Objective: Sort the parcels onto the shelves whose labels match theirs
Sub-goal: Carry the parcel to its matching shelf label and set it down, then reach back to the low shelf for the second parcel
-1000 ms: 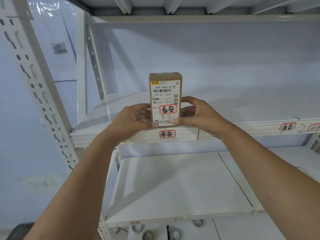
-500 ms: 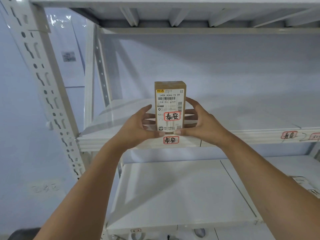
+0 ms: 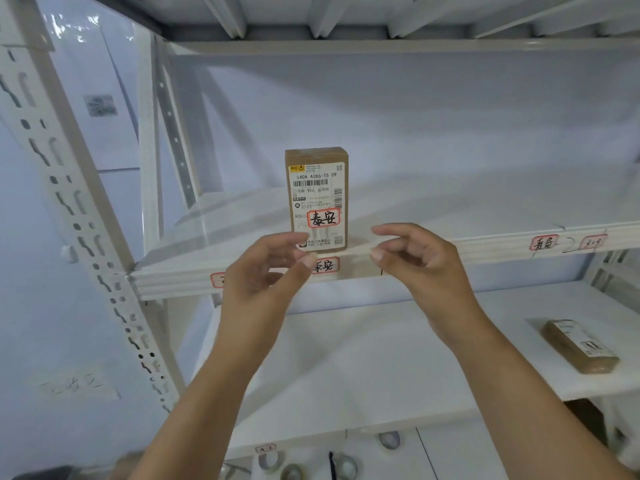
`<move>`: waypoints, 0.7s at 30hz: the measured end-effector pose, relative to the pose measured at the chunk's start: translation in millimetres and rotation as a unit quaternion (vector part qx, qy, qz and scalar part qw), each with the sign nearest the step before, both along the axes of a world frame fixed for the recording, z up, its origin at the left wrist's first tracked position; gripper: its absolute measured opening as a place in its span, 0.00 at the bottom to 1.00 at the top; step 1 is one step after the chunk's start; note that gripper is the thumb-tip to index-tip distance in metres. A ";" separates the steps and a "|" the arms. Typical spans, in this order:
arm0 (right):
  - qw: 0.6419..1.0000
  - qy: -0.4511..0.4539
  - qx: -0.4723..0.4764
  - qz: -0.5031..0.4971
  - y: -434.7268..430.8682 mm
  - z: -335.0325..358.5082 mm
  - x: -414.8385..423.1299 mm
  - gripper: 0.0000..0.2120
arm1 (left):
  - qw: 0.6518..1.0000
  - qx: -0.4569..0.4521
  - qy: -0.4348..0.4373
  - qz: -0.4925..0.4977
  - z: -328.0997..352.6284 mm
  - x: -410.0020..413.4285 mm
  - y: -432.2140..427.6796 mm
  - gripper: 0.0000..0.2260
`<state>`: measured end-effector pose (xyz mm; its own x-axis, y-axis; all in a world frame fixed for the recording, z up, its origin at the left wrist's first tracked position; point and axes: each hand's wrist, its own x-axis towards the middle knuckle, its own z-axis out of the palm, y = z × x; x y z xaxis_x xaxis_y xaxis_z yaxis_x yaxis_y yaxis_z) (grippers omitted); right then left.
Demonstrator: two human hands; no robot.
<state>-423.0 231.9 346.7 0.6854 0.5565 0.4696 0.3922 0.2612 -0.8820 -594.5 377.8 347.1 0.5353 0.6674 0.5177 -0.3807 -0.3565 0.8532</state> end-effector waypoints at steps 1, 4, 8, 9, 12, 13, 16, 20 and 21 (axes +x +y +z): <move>1.000 0.003 -0.003 0.001 -4.6 -1.9 -1.8 0.12 | 1.000 -0.001 0.007 -0.013 -2.4 3.5 -4.0 0.09; 1.000 0.020 -0.013 -0.002 -22.0 -8.0 -7.1 0.13 | 0.999 -0.006 0.030 -0.043 -13.2 16.5 -14.7 0.08; 0.998 0.041 -0.040 -0.041 -59.6 -21.5 -10.7 0.13 | 0.993 -0.017 0.056 -0.100 -31.8 39.6 -36.7 0.09; 0.996 0.046 -0.050 -0.056 -71.2 -26.3 -11.6 0.13 | 0.990 -0.019 0.067 -0.120 -37.0 46.2 -44.6 0.08; 0.988 0.067 -0.077 -0.112 -110.9 -42.8 -13.5 0.13 | 0.978 -0.025 0.096 -0.184 -52.8 67.4 -74.4 0.07; 0.985 0.075 -0.088 -0.131 -125.9 -48.2 -13.9 0.13 | 0.973 -0.027 0.105 -0.203 -58.3 75.1 -86.1 0.07; 0.972 0.095 -0.116 -0.183 -172.5 -62.3 -14.8 0.13 | 0.958 -0.029 0.133 -0.253 -74.5 97.2 -125.7 0.06; 0.955 0.133 -0.122 -0.234 -237.4 -77.5 -13.3 0.13 | 0.936 -0.029 0.161 -0.312 -92.1 125.1 -185.5 0.07; 0.952 0.141 -0.124 -0.243 -253.8 -81.2 -11.2 0.13 | 0.931 -0.027 0.169 -0.322 -96.0 132.2 -201.1 0.07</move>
<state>-434.2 -22.0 265.5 0.9694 0.2122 0.1237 0.1515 -0.1201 -0.9811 -462.3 176.7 251.1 0.9596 0.1723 0.2223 -0.2075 -0.0997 0.9731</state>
